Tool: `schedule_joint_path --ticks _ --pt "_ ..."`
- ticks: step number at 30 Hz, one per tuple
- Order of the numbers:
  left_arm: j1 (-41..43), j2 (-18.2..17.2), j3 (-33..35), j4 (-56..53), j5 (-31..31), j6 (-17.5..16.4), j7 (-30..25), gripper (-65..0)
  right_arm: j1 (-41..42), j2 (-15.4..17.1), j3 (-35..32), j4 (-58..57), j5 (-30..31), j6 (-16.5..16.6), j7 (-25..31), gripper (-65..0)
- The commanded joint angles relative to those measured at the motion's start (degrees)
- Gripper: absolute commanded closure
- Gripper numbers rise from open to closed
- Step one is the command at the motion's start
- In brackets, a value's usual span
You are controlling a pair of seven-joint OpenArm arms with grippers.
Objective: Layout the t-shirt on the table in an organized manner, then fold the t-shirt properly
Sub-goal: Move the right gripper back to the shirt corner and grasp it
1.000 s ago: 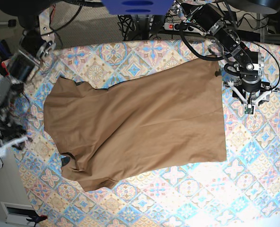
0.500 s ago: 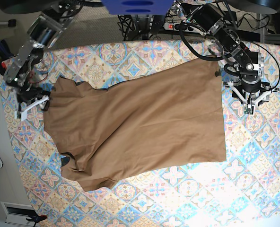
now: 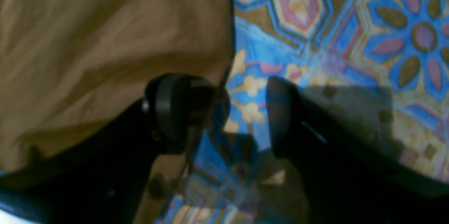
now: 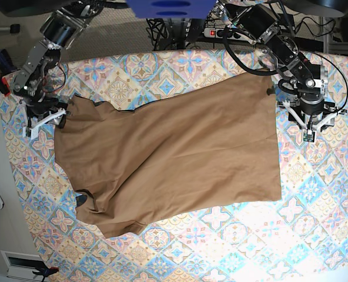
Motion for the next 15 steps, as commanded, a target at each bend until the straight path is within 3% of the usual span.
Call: schedule_joint_path --ticks 1,6,10,15 --pt "-0.55 0.25 0.19 0.95 -0.5 0.53 -1.05 -30.6 -0.07 -0.02 0.06 0.63 0.27 0.21 -1.31 -33.0" --pt "-0.55 0.25 0.19 0.95 -0.5 0.53 -1.05 -30.6 -1.74 -1.69 -0.02 0.63 3.43 0.38 -1.39 -32.9" --pt "-0.55 0.25 0.19 0.95 -0.5 0.53 -1.05 -30.6 -5.52 -2.13 -0.02 0.63 5.63 4.51 -1.39 -32.9" --pt "-0.02 0.25 0.19 0.95 -0.5 0.53 -1.05 -30.6 -6.31 -2.4 -0.02 2.57 5.63 5.04 -1.39 -32.9"
